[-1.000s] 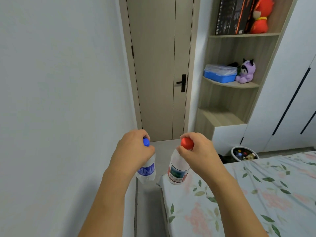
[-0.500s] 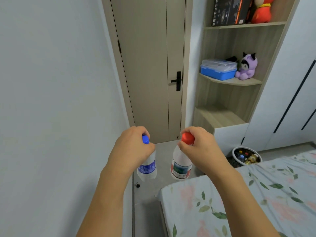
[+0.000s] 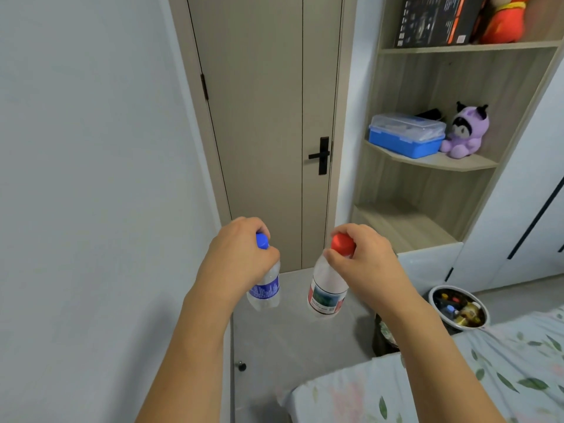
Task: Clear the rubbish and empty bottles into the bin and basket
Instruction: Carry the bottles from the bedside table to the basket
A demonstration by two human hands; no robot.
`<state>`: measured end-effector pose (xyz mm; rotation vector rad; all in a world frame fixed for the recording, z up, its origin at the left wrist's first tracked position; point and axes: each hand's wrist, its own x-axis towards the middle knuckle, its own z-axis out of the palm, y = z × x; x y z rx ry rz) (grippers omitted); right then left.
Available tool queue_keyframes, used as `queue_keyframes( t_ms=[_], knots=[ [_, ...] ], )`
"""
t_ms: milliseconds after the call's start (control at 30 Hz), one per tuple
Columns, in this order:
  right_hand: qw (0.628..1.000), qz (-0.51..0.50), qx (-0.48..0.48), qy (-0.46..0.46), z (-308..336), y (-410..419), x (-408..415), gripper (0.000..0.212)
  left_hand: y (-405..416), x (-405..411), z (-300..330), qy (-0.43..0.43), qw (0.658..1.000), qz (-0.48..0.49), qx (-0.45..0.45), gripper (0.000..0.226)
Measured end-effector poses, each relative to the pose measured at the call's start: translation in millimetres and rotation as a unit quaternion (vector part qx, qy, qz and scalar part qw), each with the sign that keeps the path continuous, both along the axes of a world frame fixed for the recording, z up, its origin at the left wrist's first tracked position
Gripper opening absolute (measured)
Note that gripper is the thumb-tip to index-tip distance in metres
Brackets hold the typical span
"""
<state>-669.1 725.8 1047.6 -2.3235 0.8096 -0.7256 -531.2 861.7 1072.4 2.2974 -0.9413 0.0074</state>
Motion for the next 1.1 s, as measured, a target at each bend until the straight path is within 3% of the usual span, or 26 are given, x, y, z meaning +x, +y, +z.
queue_keyframes(
  t_ms=[467, 800, 1100],
  knots=[
    [0.999, -0.030, 0.002, -0.013, -5, -83, 151, 0.028, -99, 149, -7, 0.006, 0.999, -0.039, 0.002, 0.013],
    [0.997, -0.069, -0.017, -0.020, -7, -161, 202, 0.028, -172, 205, -3, -0.018, 0.998, -0.057, -0.006, 0.012],
    [0.995, -0.100, 0.007, -0.010, -37, -245, 304, 0.025, -263, 323, -38, 0.012, 0.996, -0.079, 0.050, 0.011]
  ],
)
